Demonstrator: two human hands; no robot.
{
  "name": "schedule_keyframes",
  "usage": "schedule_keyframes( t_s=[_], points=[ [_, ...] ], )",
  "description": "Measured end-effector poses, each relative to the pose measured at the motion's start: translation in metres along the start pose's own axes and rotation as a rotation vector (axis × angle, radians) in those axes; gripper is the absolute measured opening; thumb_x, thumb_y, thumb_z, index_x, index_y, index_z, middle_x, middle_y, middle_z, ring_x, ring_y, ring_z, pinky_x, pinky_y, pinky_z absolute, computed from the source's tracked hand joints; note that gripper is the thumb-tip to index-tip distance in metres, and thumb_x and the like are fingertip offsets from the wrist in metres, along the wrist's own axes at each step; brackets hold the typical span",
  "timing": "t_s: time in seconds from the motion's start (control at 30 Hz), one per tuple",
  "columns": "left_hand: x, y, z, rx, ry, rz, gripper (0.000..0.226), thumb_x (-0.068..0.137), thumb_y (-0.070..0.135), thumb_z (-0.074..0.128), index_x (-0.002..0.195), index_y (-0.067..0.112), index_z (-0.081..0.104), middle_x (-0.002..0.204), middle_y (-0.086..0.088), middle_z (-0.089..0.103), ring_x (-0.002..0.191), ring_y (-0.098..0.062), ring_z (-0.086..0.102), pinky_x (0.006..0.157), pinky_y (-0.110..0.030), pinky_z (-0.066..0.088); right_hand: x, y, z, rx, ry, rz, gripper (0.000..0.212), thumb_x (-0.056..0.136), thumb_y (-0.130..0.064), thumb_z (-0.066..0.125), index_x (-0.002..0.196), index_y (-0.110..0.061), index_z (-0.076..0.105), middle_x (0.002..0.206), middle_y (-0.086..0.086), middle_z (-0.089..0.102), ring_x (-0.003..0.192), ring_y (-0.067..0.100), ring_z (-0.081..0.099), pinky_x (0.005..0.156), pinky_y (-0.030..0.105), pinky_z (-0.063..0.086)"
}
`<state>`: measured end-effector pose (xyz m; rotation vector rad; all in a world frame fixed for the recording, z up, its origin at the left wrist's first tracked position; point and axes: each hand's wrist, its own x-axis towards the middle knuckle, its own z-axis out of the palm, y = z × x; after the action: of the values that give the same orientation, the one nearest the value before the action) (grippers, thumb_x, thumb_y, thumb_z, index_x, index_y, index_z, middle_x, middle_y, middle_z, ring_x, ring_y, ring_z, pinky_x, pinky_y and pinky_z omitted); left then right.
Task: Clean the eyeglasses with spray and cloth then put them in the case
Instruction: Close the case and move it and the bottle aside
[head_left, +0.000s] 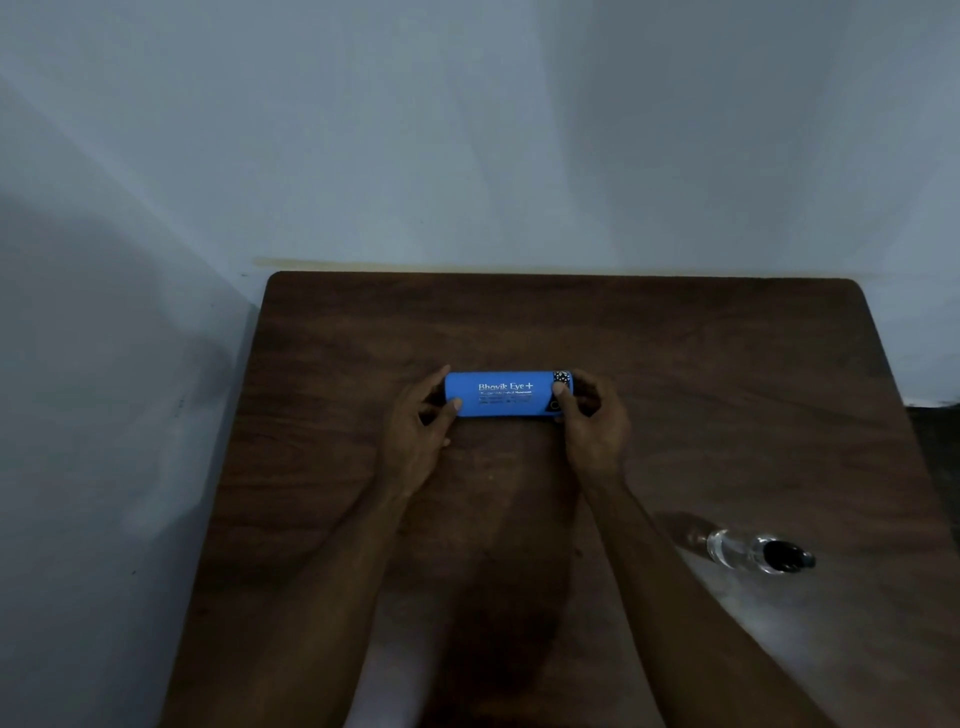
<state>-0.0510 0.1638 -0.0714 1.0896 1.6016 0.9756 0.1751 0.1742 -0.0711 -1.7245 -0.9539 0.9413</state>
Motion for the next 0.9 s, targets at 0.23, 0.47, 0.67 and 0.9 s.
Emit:
schedule_keyframes(
  t_s=[0.23,0.47,0.67,0.9],
  points=[
    [0.016,0.001,0.001,-0.098,0.058,0.030,0.047,0.102,0.020,0.068,0.146,0.033,0.058,0.150,-0.004,0.052,0.122,-0.016,0.065,0.072,-0.031,0.066,0.004,-0.016,0.026,0.019,0.094,0.011,0.024,0.096,-0.027,0.073,0.118,-0.016,0.073,0.106,-0.005,0.074,0.097,0.009,0.071,0.086,0.035,0.061],
    [0.130,0.036,-0.006,-0.050,0.171,0.059,0.046,0.102,0.019,0.068,0.147,0.022,0.058,0.143,-0.010,0.059,0.113,-0.024,0.071,0.057,-0.030,0.065,0.095,-0.067,0.082,-0.067,0.043,-0.083,0.021,0.100,-0.015,0.065,0.117,-0.007,0.072,0.110,0.007,0.074,0.099,0.023,0.071,0.086,0.036,0.059],
    [0.169,0.028,0.004,0.065,0.223,0.043,0.045,0.102,0.018,0.065,0.147,0.018,0.059,0.140,-0.012,0.058,0.107,-0.026,0.069,0.049,-0.024,0.061,0.126,-0.063,0.105,-0.215,0.017,-0.055,0.020,0.100,-0.015,0.063,0.113,-0.003,0.072,0.113,0.014,0.073,0.106,0.030,0.068,0.093,0.040,0.054],
    [0.168,0.027,0.005,0.152,0.227,0.060,0.048,0.103,0.024,0.064,0.150,0.020,0.055,0.141,-0.011,0.053,0.115,-0.030,0.066,0.069,-0.047,0.066,0.125,-0.065,0.105,-0.213,-0.003,-0.066,0.023,0.102,-0.015,0.059,0.117,0.000,0.069,0.118,0.016,0.070,0.109,0.029,0.065,0.090,0.031,0.048]
  ],
)
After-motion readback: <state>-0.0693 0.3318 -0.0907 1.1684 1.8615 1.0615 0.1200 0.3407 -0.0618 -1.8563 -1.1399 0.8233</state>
